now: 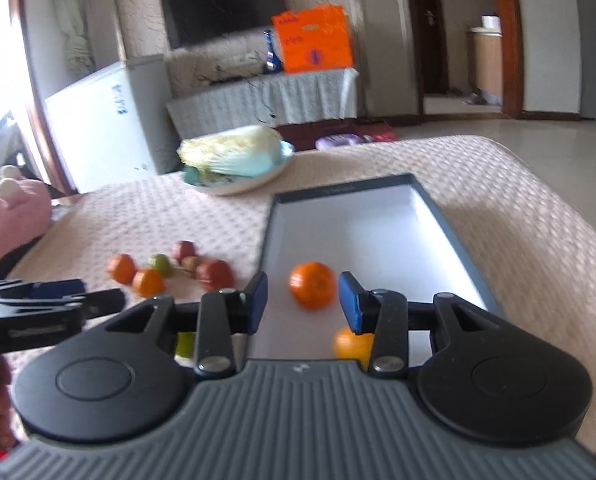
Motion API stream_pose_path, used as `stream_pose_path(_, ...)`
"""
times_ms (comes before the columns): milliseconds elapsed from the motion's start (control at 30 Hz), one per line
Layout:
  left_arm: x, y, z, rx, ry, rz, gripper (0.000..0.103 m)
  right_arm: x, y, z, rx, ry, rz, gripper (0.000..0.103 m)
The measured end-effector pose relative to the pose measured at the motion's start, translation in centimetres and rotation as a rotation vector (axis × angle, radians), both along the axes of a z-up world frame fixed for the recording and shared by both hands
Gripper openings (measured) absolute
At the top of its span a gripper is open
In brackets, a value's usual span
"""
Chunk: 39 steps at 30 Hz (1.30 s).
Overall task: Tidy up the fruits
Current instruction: 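Lower the yellow-orange orange into the box and open the right gripper, then grasp the green lime with the right gripper while the left tool approaches a tangerine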
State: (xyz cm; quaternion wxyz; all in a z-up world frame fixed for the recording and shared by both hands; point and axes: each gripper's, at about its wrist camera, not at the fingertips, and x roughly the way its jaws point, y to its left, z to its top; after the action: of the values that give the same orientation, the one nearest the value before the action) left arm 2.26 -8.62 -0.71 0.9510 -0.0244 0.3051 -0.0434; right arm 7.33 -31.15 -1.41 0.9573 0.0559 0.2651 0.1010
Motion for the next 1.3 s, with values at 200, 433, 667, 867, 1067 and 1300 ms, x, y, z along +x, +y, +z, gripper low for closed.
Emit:
stream_pose_path(200,0.3,1.7,0.0,-0.020,0.006,0.063,0.067,-1.0,3.0,0.1,0.003,-0.018,0.129,0.042)
stream_pose_path(433,0.2,3.0,0.0,-0.024,0.010,0.085,0.067,-1.6,7.3,-1.0,-0.101,0.019,0.274,0.027)
stream_pose_path(667,-0.2,4.3,0.2,-0.043,0.007,0.082,0.067,-0.5,9.1,-2.9,-0.158,0.122,0.256,0.025)
stream_pose_path(867,-0.5,5.2,0.2,-0.049,0.007,0.079,0.067,0.6,9.6,-3.9,-0.159,0.159,0.209,0.027)
stream_pose_path(1067,-0.5,5.9,-0.1,-0.057,0.021,0.078,0.067,1.5,10.6,-4.4,-0.164,0.157,0.176,0.027)
stream_pose_path(1300,-0.3,5.9,-0.3,-0.055,0.026,0.077,0.067,2.2,11.1,-4.6,-0.157,0.151,0.135,0.034)
